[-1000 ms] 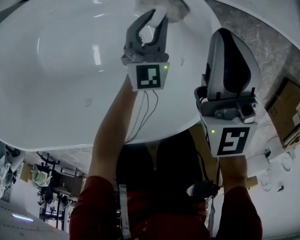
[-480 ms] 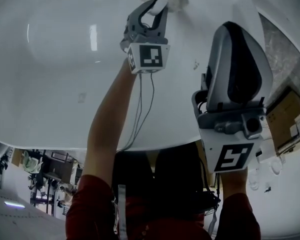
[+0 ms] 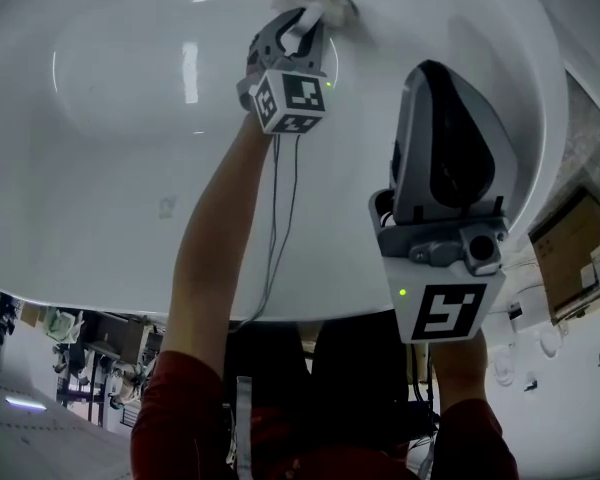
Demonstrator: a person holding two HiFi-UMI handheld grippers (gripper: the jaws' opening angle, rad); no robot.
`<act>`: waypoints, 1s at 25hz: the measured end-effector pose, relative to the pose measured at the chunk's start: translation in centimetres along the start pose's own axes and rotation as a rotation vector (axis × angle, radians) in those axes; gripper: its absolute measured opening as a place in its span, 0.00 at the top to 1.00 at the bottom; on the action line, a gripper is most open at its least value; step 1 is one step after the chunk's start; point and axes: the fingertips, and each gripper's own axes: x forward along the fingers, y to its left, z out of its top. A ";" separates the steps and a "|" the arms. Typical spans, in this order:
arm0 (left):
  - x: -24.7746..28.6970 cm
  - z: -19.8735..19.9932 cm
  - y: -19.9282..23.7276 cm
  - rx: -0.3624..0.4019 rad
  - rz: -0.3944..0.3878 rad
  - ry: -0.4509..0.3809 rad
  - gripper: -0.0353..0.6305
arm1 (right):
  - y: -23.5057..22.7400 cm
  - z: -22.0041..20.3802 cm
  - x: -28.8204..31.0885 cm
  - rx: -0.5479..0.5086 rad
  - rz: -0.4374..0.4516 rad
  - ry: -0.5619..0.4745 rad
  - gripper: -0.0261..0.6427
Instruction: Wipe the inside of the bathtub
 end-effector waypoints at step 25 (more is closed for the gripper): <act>-17.6 19.0 -1.8 0.048 -0.012 -0.365 0.81 | -1.3 13.3 -8.3 -0.128 -0.067 -0.126 0.94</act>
